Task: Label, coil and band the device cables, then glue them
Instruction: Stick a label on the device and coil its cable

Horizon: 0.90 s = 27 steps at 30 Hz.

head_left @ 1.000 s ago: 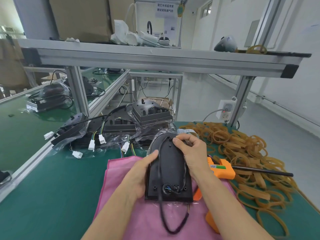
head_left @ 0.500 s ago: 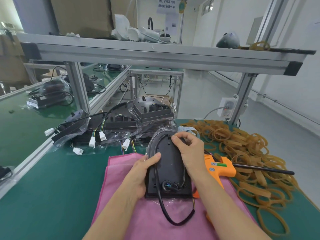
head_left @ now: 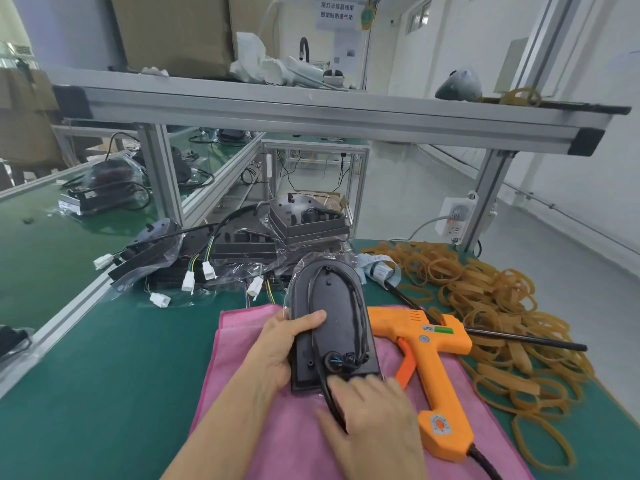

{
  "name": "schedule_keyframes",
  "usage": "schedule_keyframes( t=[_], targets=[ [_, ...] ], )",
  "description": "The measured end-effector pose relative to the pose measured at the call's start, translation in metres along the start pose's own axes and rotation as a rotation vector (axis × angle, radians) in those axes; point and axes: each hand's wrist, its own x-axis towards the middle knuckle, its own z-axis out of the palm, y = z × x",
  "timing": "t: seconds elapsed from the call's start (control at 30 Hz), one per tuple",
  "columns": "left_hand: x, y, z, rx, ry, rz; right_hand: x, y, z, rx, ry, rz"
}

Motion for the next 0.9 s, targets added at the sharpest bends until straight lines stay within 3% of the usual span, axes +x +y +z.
schedule_keyframes(
  t=[0.17, 0.33, 0.53, 0.67, 0.77, 0.83, 0.9],
  targets=[
    [-0.005, -0.003, 0.0, 0.003, 0.024, 0.02, -0.018, 0.003, 0.01, -0.065, 0.147, -0.061],
    [-0.01, -0.006, 0.0, 0.027, -0.006, 0.042, -0.021, 0.0, 0.022, -0.15, 0.045, -0.06],
    [-0.019, -0.008, -0.013, 0.229, -0.131, 0.099, -0.014, 0.0, 0.016, -0.068, -0.142, -0.012],
    [-0.02, -0.01, -0.015, 0.151, -0.106, 0.084, -0.017, 0.01, 0.0, 0.054, -0.379, 0.18],
    [-0.021, -0.007, -0.017, 0.087, -0.097, 0.049, -0.009, 0.026, -0.029, -0.017, -0.572, 0.265],
    [-0.022, -0.005, -0.019, 0.073, -0.091, 0.039, -0.016, 0.04, -0.041, 0.08, -0.596, 0.436],
    [-0.024, -0.004, -0.019, 0.073, -0.101, 0.03, -0.015, 0.049, -0.049, 0.346, -0.526, 0.557]
  ],
)
